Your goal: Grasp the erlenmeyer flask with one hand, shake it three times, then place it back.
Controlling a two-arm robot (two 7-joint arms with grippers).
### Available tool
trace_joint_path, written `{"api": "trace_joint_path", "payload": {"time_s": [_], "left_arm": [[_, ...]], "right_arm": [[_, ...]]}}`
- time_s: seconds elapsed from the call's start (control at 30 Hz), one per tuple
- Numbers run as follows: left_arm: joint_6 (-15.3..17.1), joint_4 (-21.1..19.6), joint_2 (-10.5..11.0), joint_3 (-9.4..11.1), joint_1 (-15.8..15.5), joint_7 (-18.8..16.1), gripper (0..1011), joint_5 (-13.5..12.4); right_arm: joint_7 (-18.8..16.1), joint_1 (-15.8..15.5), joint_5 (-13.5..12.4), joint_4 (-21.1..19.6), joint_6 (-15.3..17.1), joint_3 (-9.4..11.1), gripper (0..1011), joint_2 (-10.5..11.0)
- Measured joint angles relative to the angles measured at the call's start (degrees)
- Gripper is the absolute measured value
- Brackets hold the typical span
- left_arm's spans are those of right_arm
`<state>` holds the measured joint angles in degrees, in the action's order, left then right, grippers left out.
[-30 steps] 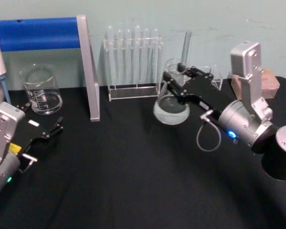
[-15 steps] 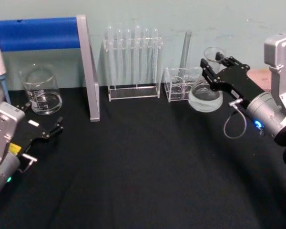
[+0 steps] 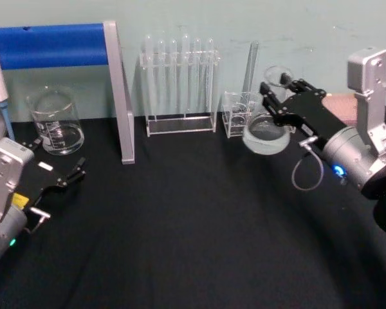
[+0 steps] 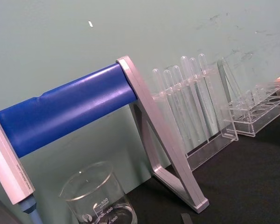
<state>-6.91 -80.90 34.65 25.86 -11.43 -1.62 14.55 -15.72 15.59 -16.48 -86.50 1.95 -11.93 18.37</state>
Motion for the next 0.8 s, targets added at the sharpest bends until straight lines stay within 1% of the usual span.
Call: {"api": "trace_joint_path", "payload": {"time_s": [0.23,0.33,0.43,0.47,0.57,0.63,0.67,0.77,0.8], "left_arm": [[0.0,0.0,0.0,0.0,0.0,0.0,1001,0.0],[0.0,0.0,0.0,0.0,0.0,0.0,1001,0.0],[0.0,0.0,0.0,0.0,0.0,0.0,1001,0.0],[0.0,0.0,0.0,0.0,0.0,0.0,1001,0.0],[0.0,0.0,0.0,0.0,0.0,0.0,1001,0.0],[0.0,0.0,0.0,0.0,0.0,0.0,1001,0.0],[0.0,0.0,0.0,0.0,0.0,0.0,1001,0.0],[0.0,0.0,0.0,0.0,0.0,0.0,1001,0.0],[0.0,0.0,0.0,0.0,0.0,0.0,1001,0.0]], "right_arm": [[-2.8,-0.3,-0.1,-1.3,0.5,-2.8,456,-0.8],[-4.0,-0.4,-0.3,-2.1,0.6,-4.4,456,-0.9],[-5.5,-0.6,-0.7,-3.0,0.9,-6.4,456,-1.0],[-5.5,-0.6,-0.7,-3.0,0.9,-6.4,456,-1.0],[-7.1,-0.7,-1.2,-4.0,1.0,-8.6,456,-0.9],[-7.6,-0.8,-1.3,-4.5,1.1,-9.5,456,-0.8],[-8.2,-0.9,-1.5,-4.9,1.1,-10.3,456,-0.7],[-9.0,-1.1,-1.8,-5.5,1.2,-11.6,456,-0.5],[-9.5,-1.2,-2.0,-6.0,1.3,-12.3,456,-0.3]]}}
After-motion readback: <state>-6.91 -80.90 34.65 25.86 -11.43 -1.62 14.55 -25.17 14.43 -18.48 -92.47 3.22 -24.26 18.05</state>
